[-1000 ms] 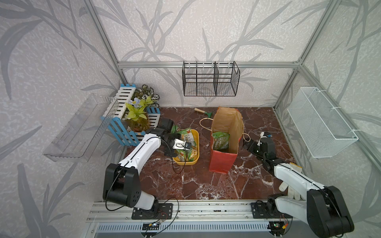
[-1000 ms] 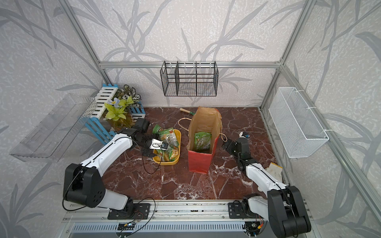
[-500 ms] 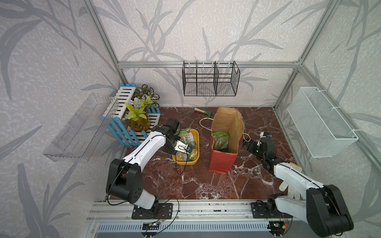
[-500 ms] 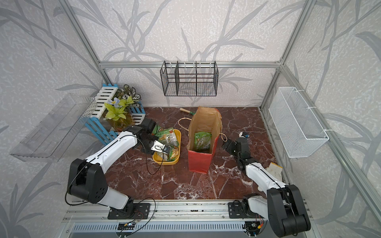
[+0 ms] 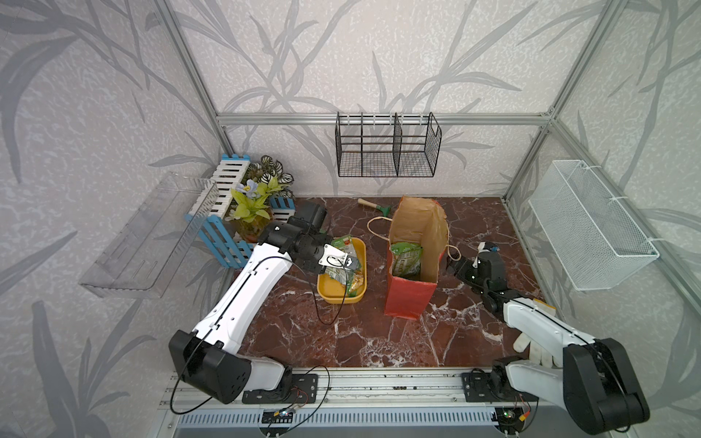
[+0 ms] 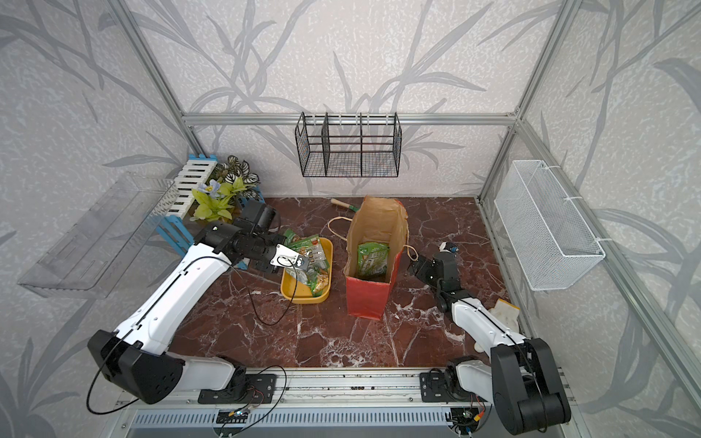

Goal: Place the condiment packets inside the bag
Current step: Pick up the condiment packet from the storage box, then place the condiment packet in the paper bag.

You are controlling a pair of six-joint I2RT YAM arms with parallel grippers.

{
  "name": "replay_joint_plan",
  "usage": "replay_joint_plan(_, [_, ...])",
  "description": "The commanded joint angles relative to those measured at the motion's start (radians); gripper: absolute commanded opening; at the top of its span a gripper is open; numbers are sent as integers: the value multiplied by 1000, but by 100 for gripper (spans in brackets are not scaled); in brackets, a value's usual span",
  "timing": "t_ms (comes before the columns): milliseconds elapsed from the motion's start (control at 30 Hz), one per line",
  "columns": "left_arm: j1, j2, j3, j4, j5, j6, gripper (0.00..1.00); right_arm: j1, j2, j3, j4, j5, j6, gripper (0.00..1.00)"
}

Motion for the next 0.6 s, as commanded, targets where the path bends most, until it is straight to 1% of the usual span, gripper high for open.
replay_joint_plan(0, [-19, -23, 118, -42, 104, -178, 0, 5, 4, 26, -12, 5, -3, 99])
replay_joint_plan(133, [-37, -56, 206, 18, 211, -350, 0, 5, 9, 26, -11, 6, -1, 99])
replay_joint_plan(167, [-45, -67, 217, 46, 228, -407, 0, 5, 9, 26, -10, 6, -1, 99])
replay_joint_plan(333, [-97, -116, 237, 178, 299, -579, 0, 5, 12, 26, -10, 6, -1, 99])
replay_joint_plan(567, [-147, -104, 290, 416, 292, -932, 0, 5, 16, 26, -10, 7, -1, 99])
